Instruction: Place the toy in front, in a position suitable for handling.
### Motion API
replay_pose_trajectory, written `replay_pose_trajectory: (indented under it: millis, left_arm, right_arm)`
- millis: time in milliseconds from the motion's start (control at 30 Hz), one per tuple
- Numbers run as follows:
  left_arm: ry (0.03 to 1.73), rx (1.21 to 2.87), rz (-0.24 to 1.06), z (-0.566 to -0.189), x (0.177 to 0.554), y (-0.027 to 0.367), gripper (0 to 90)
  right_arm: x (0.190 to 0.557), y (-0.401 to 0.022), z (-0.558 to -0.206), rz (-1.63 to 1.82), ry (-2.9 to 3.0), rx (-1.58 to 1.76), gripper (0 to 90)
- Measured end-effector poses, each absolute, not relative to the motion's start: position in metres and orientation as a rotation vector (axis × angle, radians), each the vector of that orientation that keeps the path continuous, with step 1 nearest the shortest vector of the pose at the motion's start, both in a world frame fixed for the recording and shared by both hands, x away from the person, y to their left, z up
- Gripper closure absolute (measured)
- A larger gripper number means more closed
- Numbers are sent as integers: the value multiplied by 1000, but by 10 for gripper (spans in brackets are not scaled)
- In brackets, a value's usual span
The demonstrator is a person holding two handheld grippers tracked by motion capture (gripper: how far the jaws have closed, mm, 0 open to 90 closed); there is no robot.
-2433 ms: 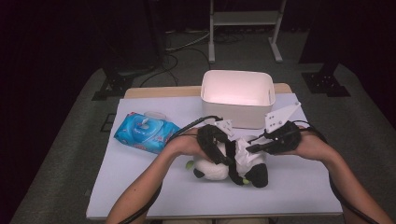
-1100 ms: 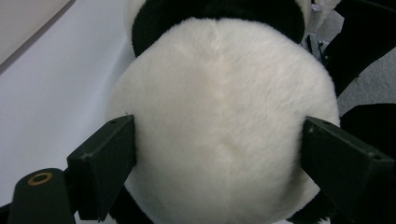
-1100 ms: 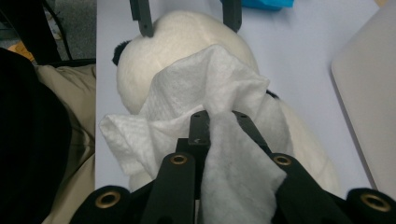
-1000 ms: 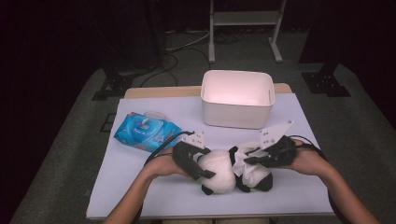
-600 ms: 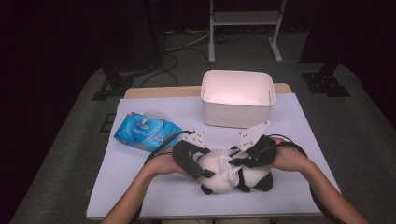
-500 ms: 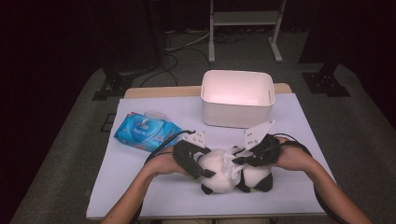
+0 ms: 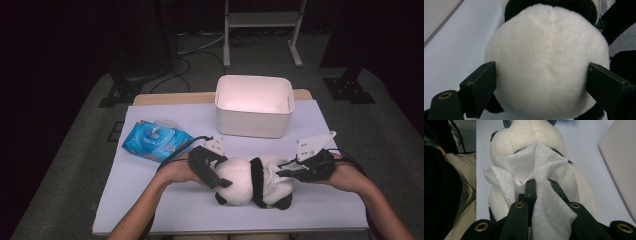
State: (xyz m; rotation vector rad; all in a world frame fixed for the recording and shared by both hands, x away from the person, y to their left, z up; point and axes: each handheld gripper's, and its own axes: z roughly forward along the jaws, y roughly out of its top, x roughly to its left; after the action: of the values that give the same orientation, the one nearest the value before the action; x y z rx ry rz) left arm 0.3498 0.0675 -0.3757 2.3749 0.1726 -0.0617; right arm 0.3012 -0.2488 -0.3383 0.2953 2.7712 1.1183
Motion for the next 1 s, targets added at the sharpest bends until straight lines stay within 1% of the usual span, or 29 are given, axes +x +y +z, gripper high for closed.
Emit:
replay_pose_trajectory:
  millis: [333,500,767,1000]
  left_arm:
    - [186,2371,-88,-375,349,67,113]
    - [186,2351,-102,-377,351,68,137]
    - [217,2349,-113,-379,356,67,140]
    - [209,2348,-109,-378,355,68,138]
  right_arm:
    - [295,-271,-351,1158,2775,369,789]
    - [292,-280,-357,1167,2771,403,789]
    - [292,-274,-348,1137,2744,361,778]
    - [293,-269,-336,1118,2717,326,644]
